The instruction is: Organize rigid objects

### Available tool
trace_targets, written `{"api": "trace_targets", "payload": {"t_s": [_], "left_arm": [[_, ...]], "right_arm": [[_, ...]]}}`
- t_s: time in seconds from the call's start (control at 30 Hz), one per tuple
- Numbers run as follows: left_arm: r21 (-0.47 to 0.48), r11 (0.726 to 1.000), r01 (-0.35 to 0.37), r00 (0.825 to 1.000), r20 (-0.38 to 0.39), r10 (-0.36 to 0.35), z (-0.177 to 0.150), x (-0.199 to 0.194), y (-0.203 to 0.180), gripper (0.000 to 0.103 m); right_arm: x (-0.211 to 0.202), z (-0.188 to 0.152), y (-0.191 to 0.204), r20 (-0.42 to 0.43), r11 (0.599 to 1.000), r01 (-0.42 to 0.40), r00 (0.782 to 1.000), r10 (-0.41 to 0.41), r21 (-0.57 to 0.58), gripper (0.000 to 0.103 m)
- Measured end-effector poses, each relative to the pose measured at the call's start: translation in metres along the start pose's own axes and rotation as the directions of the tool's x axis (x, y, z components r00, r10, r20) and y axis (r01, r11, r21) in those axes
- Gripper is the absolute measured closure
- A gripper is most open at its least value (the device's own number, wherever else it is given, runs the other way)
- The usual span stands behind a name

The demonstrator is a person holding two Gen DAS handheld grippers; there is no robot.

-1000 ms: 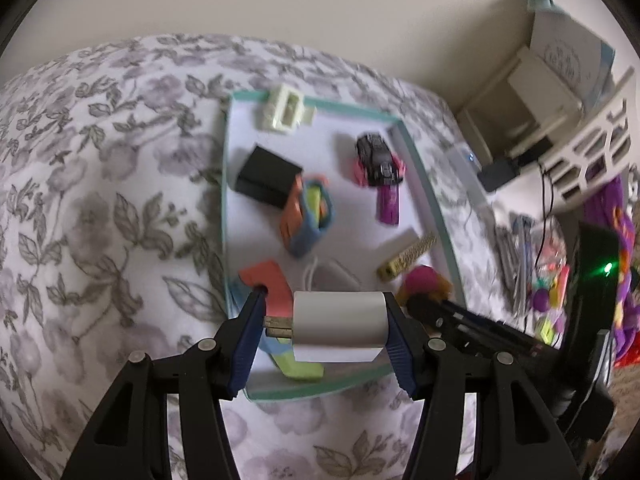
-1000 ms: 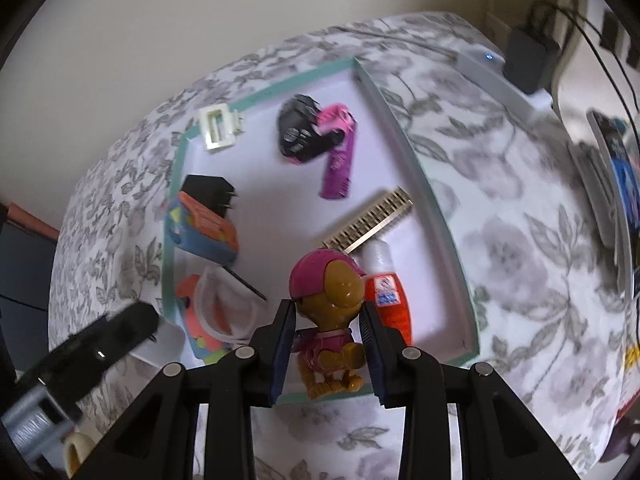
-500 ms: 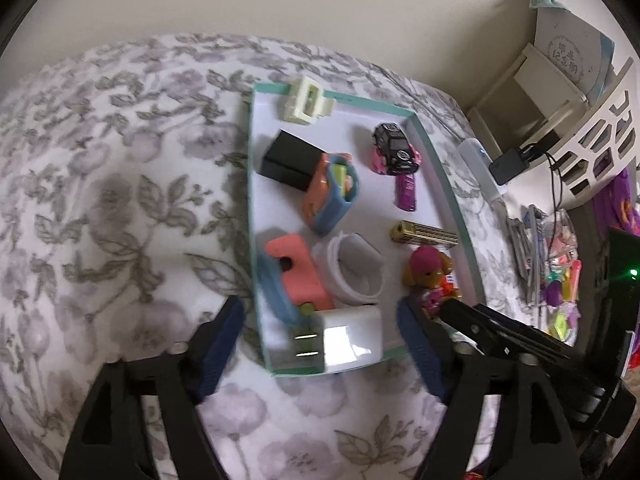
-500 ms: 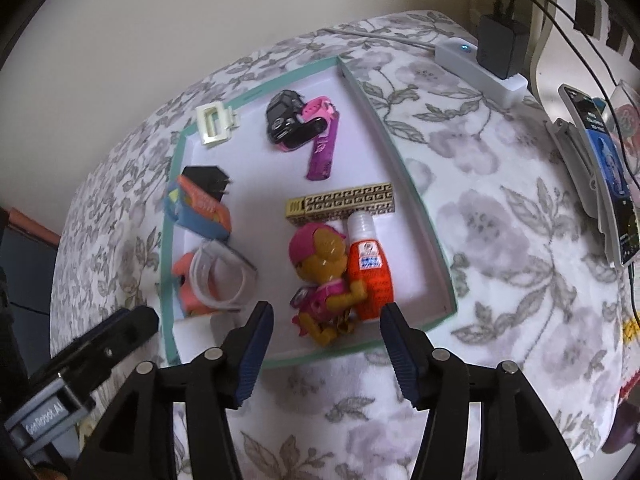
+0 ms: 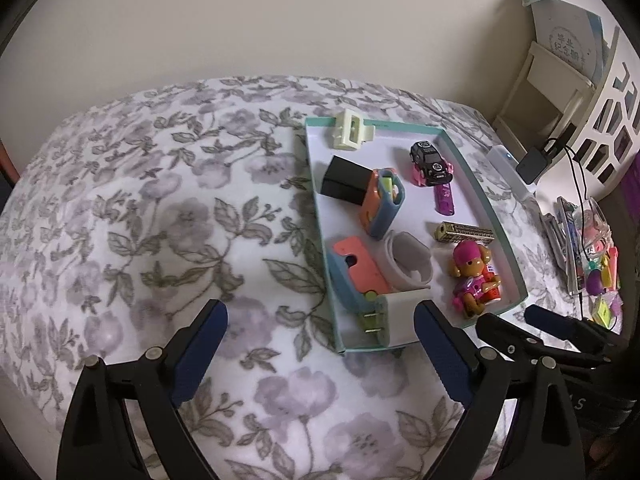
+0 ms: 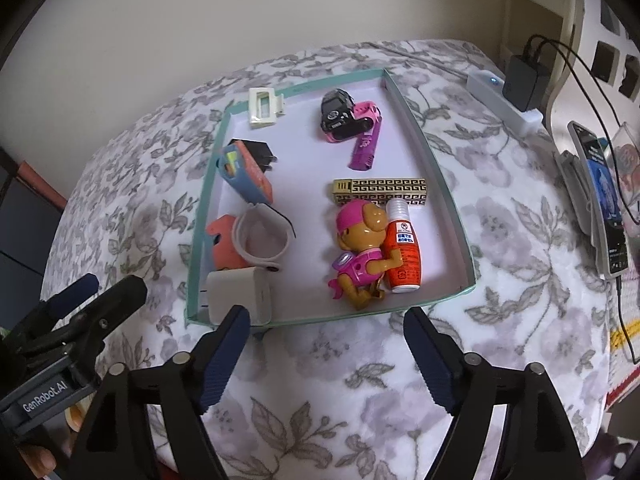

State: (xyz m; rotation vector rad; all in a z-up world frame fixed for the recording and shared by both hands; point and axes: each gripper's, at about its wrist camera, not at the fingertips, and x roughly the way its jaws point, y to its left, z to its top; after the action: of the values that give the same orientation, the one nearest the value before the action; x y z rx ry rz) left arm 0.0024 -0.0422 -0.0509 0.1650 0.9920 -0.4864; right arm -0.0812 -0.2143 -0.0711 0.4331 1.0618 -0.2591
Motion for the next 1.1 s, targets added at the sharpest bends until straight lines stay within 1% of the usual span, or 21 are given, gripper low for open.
{"api": "trace_targets", "payload": {"t_s": [0.13,0.2,0.27,0.5,0.63,0.87,1.1], "left_arm": [[-0.011,1.000,-0.027,0.999,0.025,0.027,-0.003,-0.009,0.004,0.008],[-0.016,0.999,-0.041,0.998,0.041,0.042,-0.004,-0.014,0.006,0.008],[-0.021,0.998,-0.057,0.997,0.056,0.058,-0.005,-0.018,0.008,0.008],[-0.031,0.996,-0.084,0.994,0.070,0.086,-0.008,-0.027,0.014,0.008],[-0.030,0.996,-0.086,0.993,0.079,0.088,-0.010,-0.031,0.015,0.008],[-0.024,0.992,-0.126,0.988,0.090,0.128,-0.012,-0.036,0.014,0.008],[-0.009,0.991,-0.134,0.986,0.094,0.135,-0.012,-0.037,0.010,0.008]], "right_arm": [[-0.006,-0.003,0.003,0.020,1.000,0.001,1.000,-0.001,-0.014,0.016],[-0.009,-0.004,0.006,0.030,1.000,0.002,1.000,-0.001,-0.022,0.010],[-0.012,-0.005,0.008,0.041,1.000,0.002,0.999,-0.001,-0.030,0.008],[-0.020,-0.008,0.014,0.069,0.998,0.010,0.998,-0.006,-0.057,0.005],[-0.025,-0.010,0.018,0.085,0.998,0.009,0.996,-0.003,-0.069,0.004],[-0.028,-0.011,0.020,0.098,0.997,0.010,0.995,-0.002,-0.080,0.004],[-0.029,-0.011,0.020,0.098,0.997,0.009,0.995,-0.001,-0.079,0.004]]}}
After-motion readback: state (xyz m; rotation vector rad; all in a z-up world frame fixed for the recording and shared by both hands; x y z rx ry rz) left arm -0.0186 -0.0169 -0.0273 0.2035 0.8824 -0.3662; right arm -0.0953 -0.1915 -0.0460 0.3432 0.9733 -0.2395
